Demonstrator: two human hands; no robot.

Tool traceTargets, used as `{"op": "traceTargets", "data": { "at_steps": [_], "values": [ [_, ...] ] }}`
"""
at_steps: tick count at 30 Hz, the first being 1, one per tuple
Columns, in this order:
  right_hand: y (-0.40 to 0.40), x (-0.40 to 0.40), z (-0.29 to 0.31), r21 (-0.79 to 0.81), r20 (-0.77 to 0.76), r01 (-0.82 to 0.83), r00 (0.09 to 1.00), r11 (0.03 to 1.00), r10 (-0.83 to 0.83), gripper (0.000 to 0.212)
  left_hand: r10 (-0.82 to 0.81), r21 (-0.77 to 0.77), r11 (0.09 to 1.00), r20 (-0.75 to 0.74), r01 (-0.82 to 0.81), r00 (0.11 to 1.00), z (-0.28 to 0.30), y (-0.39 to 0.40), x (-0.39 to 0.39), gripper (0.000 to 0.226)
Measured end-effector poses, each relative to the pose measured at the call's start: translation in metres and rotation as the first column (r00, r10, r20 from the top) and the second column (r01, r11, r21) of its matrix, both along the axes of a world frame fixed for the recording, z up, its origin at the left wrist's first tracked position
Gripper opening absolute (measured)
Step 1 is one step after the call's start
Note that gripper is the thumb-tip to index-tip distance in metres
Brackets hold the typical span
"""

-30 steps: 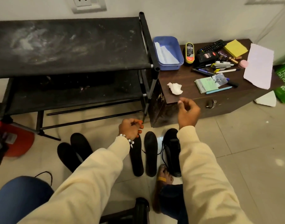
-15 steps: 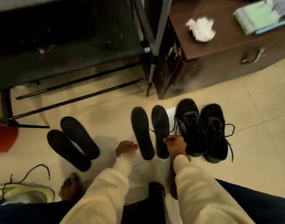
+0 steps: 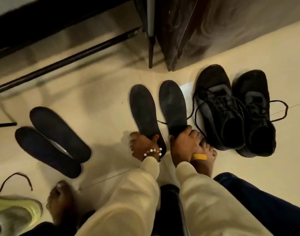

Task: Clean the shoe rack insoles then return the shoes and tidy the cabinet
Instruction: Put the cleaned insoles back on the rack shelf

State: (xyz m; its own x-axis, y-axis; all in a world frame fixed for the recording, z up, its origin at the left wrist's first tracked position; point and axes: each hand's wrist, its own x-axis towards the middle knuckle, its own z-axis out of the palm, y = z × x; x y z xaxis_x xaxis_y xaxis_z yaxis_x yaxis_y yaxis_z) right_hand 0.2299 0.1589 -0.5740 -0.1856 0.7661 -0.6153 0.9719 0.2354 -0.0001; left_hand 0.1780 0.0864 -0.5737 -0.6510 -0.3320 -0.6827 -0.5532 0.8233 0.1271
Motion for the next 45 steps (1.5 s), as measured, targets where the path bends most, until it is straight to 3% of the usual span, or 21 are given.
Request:
{"op": "traceTargets", "data": {
  "at_steps": [3, 6, 9, 11, 14, 19, 23, 25, 29, 32, 37, 41, 45],
  "values": [
    [0.006, 0.002, 0.005, -0.024, -0.015, 0.043, 0.999, 0.999, -0.044, 0.064, 0.032, 0.047, 0.998, -0.004, -0.032, 0.999, -0.004, -0.006, 0.0, 0.063],
    [0.015, 0.005, 0.023, -0.025, -0.061, 0.097, 0.993, 0.995, -0.098, 0.043, 0.019, 0.209, 0.978, 0.026, -0.024, 0.999, 0.008, -0.015, -0.006, 0.038],
    [0.02, 0.006, 0.054, -0.098, -0.129, 0.15, 0.978, 0.984, -0.162, 0.031, 0.156, 0.34, 0.925, 0.068, -0.17, 0.985, 0.043, -0.024, -0.013, 0.019],
    [0.022, 0.004, 0.078, -0.174, -0.191, 0.217, 0.949, 0.961, -0.249, 0.027, 0.203, 0.379, 0.898, 0.091, -0.222, 0.975, 0.069, -0.031, -0.02, 0.015],
    [0.02, -0.003, 0.131, -0.287, -0.322, 0.295, 0.866, 0.911, -0.382, 0.026, 0.194, 0.432, 0.878, 0.074, -0.207, 0.978, 0.122, -0.045, -0.03, 0.028],
    [0.001, 0.001, 0.216, -0.355, -0.405, 0.402, 0.748, 0.844, -0.526, 0.031, 0.224, 0.503, 0.847, -0.047, -0.171, 0.973, 0.206, -0.07, -0.032, 0.025],
    [-0.02, 0.006, 0.27, -0.415, -0.459, 0.365, 0.707, 0.833, -0.539, 0.025, 0.362, 0.575, 0.776, -0.068, -0.26, 0.93, 0.266, -0.095, -0.029, 0.025],
    [-0.03, 0.006, 0.297, -0.443, -0.478, 0.31, 0.712, 0.841, -0.515, 0.005, 0.383, 0.602, 0.761, -0.117, -0.242, 0.916, 0.292, -0.109, -0.028, 0.025],
    [-0.046, 0.003, 0.335, -0.535, -0.532, 0.275, 0.625, 0.799, -0.571, 0.024, 0.487, 0.685, 0.681, -0.162, -0.258, 0.858, 0.333, -0.13, -0.032, 0.025],
    [-0.053, -0.014, 0.356, -0.585, -0.579, 0.248, 0.538, 0.772, -0.612, 0.016, 0.538, 0.731, 0.629, -0.164, -0.264, 0.827, 0.358, -0.139, -0.052, 0.025],
    [-0.049, -0.079, 0.379, -0.569, -0.691, 0.102, 0.478, 0.816, -0.542, 0.031, 0.486, 0.711, 0.676, -0.235, -0.193, 0.842, 0.385, -0.137, -0.111, 0.021],
    [-0.037, -0.139, 0.379, -0.485, -0.782, -0.034, 0.463, 0.874, -0.417, 0.035, 0.323, 0.662, 0.747, -0.291, -0.054, 0.9, 0.385, -0.125, -0.165, 0.025],
    [-0.017, -0.195, 0.363, -0.393, -0.84, -0.038, 0.421, 0.919, -0.342, 0.04, 0.316, 0.666, 0.746, -0.346, -0.006, 0.883, 0.367, -0.104, -0.211, 0.026]
  ]
}}
